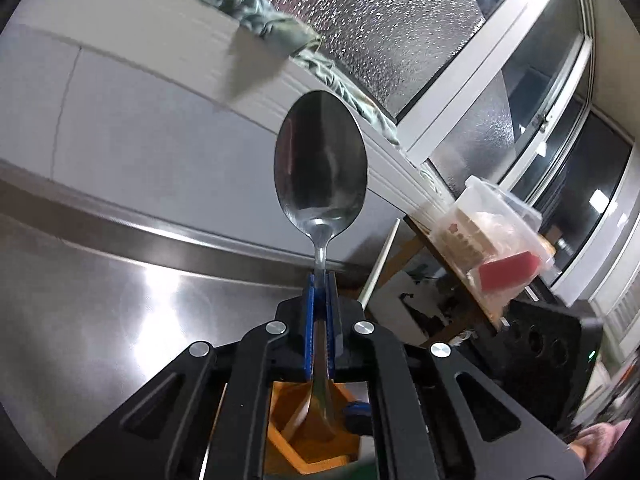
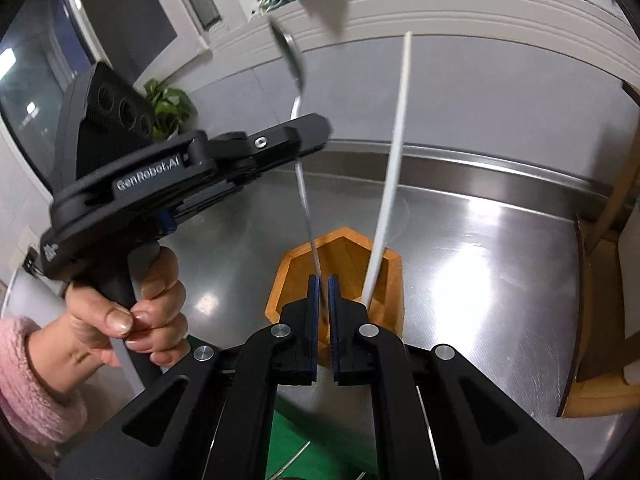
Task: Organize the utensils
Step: 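Lower the spoon and chopstick into the holder and open both tools, then grasp a white chopstick with the left tool while the right tool grasps a silver chopstick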
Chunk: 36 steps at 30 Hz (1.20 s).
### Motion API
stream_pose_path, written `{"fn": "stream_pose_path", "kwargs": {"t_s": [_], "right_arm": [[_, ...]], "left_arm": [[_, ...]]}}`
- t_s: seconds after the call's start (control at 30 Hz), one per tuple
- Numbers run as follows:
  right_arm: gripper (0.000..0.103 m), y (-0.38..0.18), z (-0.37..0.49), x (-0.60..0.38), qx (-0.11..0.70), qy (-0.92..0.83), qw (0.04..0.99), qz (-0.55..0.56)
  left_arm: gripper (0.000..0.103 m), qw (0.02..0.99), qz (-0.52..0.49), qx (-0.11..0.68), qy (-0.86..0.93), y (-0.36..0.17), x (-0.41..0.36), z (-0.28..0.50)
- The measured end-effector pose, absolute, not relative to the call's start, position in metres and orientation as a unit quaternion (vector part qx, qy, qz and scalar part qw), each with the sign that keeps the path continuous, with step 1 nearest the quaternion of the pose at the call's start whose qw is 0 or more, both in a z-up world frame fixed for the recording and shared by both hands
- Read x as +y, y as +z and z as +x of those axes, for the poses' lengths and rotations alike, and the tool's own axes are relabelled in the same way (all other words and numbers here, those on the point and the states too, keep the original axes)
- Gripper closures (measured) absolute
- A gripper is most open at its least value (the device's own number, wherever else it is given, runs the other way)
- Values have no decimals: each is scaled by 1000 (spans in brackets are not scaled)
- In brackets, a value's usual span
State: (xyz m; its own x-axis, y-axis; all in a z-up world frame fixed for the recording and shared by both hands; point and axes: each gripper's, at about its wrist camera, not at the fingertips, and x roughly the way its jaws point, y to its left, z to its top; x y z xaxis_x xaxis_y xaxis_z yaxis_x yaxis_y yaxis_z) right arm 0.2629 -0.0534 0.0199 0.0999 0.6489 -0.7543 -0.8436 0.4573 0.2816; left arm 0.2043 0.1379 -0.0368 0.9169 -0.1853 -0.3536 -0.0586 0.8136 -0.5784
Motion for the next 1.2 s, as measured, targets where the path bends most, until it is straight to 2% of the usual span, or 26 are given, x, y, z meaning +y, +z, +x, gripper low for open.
{"fn": "stream_pose_path", "kwargs": {"t_s": [0.27,0.57,0.6,0.67,0.77,0.87,0.93,0.97,1.0,1.03,1.07,1.2], "right_arm": [[96,23,271,-82,446,486,747,-86],[96,19,271,-95,450,470,755,-80],[96,19,271,-97,450,469,756,-79],[96,20,271,-98,450,468,757,-76],[96,24,271,-102,446,467,760,-73],[96,29,270,-102,445,464,763,-72],[94,34,267,-103,441,463,765,-73],[89,38,266,-105,438,461,768,-75],[68,43,264,-109,433,458,773,-77],[34,47,262,-113,427,453,779,-77],[26,54,258,-118,412,449,789,-77],[25,73,247,-131,417,443,789,-81]], "left_arm": [[100,953,-221,206,-16,-42,118,197],[99,956,-188,226,-16,-52,108,190],[91,956,-180,229,-14,-51,105,190],[86,957,-165,240,-13,-53,103,188],[82,959,-148,243,-10,-52,98,182],[65,958,-153,242,-2,-45,101,172],[61,958,-151,242,3,-37,100,165],[57,958,-150,244,6,-34,100,161],[48,956,-155,250,12,-29,101,154],[43,953,-159,255,14,-26,100,150],[37,950,-167,263,14,-21,100,143],[16,930,-188,316,-3,-8,91,122]]}}
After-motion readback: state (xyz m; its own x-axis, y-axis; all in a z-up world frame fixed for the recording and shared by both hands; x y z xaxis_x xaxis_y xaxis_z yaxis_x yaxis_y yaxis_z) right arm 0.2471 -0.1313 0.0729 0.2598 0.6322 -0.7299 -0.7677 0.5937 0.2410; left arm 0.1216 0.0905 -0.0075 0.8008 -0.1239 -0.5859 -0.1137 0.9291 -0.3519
